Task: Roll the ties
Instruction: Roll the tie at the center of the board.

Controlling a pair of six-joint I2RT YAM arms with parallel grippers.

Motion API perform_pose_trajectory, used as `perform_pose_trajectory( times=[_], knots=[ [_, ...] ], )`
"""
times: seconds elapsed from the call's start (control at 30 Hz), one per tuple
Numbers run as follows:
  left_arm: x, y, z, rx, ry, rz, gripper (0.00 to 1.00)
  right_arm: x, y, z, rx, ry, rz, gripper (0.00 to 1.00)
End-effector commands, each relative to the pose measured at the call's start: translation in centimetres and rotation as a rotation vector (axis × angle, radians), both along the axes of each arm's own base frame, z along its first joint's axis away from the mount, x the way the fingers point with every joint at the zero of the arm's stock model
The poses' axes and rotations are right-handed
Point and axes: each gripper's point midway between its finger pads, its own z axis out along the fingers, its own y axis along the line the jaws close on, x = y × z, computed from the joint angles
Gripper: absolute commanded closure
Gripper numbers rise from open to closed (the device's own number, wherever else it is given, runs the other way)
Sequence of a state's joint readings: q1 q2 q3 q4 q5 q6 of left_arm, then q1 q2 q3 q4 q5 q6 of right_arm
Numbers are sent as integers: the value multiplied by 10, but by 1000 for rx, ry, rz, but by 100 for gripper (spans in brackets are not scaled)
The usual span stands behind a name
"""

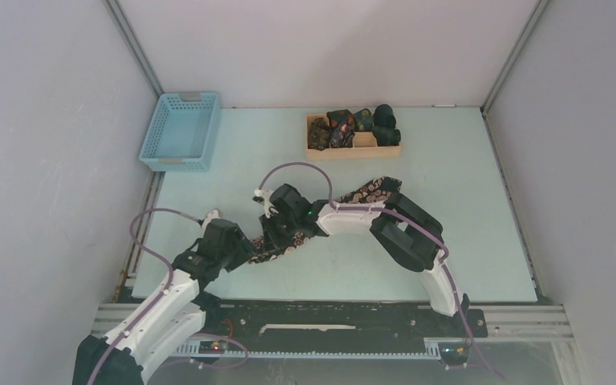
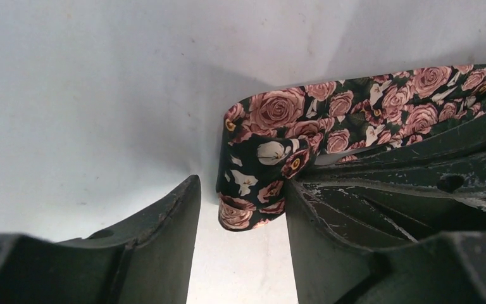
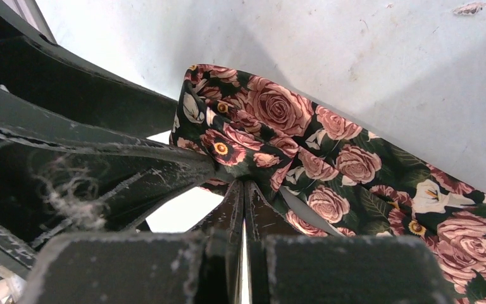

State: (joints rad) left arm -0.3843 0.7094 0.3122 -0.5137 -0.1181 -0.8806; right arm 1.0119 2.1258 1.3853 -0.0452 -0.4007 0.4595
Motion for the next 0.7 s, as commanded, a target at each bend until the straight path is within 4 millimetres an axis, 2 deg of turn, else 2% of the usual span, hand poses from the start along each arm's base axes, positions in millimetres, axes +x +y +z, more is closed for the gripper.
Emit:
perform_pose_trajectory(
  times=[0.0, 0.13, 0.23, 0.33, 0.43, 0.53, 0.67],
  knots=[
    [10, -12, 3, -37, -45, -44, 43, 7, 5, -1, 7, 2, -5, 100],
    [11, -16, -5, -50, -27, -51, 45, 8, 3, -3, 4, 9, -9, 100],
    [13, -18, -8, -59, -31, -53, 51, 9, 2, -4, 5, 15, -11, 100],
    [15, -20, -10, -65, -35, -56, 63, 11, 1, -5, 5, 19, -14, 100],
    [16, -21, -9, -64, -37, -63, 79, 13, 1, -1, 12, 18, -17, 100],
    [17, -18, -1, -40, -38, -58, 90, 18, 0, 14, 37, 6, -25, 100],
    [16, -7, 11, 44, -23, -45, 96, 32, -11, 44, 75, -30, -62, 100]
  ],
)
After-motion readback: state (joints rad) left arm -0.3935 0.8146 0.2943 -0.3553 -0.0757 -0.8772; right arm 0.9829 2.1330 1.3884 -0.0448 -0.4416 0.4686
